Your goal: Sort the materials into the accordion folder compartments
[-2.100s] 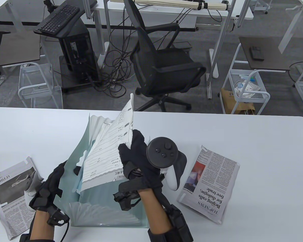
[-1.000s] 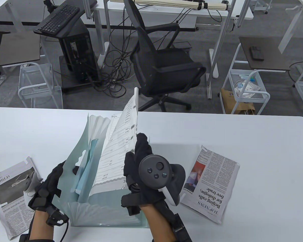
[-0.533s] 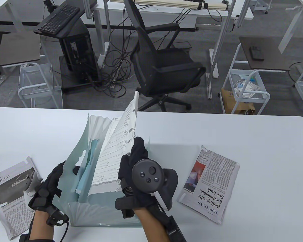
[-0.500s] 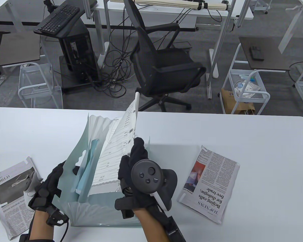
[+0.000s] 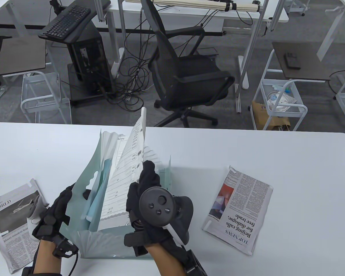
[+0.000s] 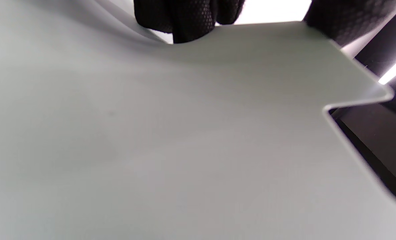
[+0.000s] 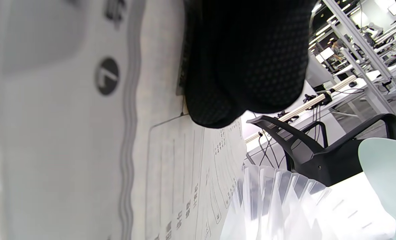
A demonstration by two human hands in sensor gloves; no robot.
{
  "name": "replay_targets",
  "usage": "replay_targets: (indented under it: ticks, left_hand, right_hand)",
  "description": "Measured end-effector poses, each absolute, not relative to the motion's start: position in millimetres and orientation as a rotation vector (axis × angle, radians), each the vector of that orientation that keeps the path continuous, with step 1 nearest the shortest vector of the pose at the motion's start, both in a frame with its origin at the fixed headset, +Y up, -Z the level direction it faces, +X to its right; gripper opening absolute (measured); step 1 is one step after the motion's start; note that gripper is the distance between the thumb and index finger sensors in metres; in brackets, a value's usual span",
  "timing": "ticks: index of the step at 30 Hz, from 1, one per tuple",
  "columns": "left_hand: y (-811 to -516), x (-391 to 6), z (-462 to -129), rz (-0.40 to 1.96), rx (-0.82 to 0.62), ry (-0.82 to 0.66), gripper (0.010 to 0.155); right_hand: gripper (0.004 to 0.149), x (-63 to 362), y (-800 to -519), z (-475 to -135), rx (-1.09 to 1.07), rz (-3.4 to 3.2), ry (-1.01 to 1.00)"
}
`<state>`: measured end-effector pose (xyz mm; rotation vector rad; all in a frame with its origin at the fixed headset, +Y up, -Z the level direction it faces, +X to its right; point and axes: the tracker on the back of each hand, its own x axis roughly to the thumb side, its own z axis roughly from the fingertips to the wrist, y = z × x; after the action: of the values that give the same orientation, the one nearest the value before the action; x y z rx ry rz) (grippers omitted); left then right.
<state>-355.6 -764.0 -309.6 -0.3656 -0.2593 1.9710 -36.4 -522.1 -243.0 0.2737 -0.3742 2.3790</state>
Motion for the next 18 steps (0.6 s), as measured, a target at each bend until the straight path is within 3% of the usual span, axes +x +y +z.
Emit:
replay_targets:
  ticks: [18]
  left_hand:
    - [-763,-355,-310,1.958,-0.372,-0.26,0.08]
  right_hand:
    - [0.055,-57,-551,-274,0.279,2.299,-0.142]
